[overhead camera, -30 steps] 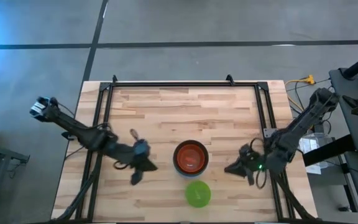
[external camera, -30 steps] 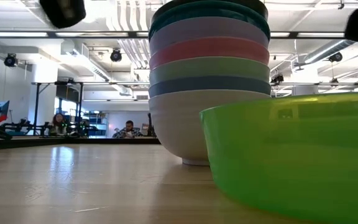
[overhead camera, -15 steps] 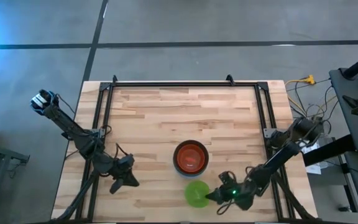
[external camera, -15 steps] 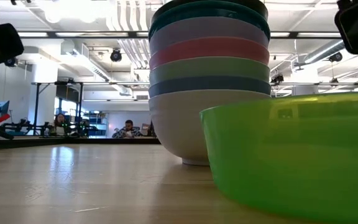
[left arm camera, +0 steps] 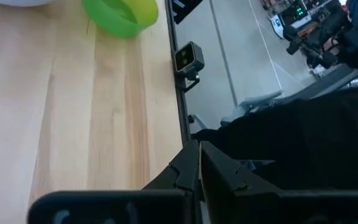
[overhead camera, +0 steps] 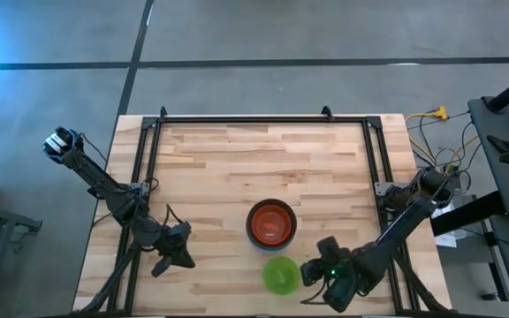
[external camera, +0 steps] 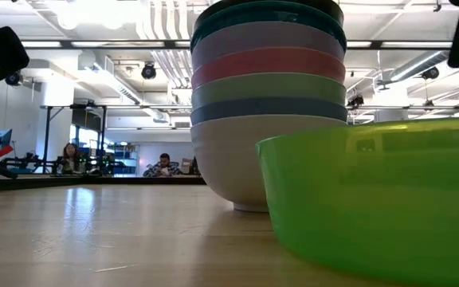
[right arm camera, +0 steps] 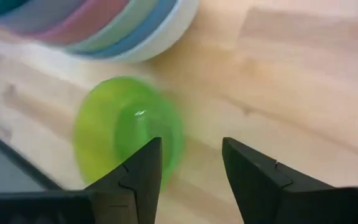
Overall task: Nest bowls inside each other
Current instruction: Stack the green bowl on top of the orange bowl
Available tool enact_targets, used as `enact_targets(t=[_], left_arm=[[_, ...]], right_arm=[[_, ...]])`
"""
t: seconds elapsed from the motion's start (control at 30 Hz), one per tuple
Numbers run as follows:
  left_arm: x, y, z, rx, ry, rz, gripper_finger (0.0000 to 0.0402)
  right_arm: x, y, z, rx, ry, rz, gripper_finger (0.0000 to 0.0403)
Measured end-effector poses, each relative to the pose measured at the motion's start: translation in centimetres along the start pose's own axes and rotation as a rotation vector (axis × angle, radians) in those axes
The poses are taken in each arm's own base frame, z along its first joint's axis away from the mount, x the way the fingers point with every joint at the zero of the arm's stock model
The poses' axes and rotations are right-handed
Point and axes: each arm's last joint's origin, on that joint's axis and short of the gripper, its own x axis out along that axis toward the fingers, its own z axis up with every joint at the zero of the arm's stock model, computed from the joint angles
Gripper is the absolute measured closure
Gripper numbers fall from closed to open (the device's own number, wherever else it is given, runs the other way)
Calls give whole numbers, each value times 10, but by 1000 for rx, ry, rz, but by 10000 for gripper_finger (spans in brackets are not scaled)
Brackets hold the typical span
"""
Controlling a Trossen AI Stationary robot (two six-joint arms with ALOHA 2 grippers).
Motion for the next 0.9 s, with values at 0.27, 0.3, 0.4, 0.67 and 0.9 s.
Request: enact_targets(t=[0.27,0.3,0.4,0.67,0.9], left_arm=[[0,0,0,19,7,-6,402],[0,0,0,19,8,-5,402],[1,0,-1,19,11,-1,402],[1,1,-1,19,11,0,402],[1,1,-1,-6,11,0,402]], right_arm=[[14,6,8,17,77,-10,252],[18,6,9,16,75,-11,254],[28,4,11,16,101,-43,260],[49,6,19,-28,177,42,273],[60,-1,22,-32,226,31,273]])
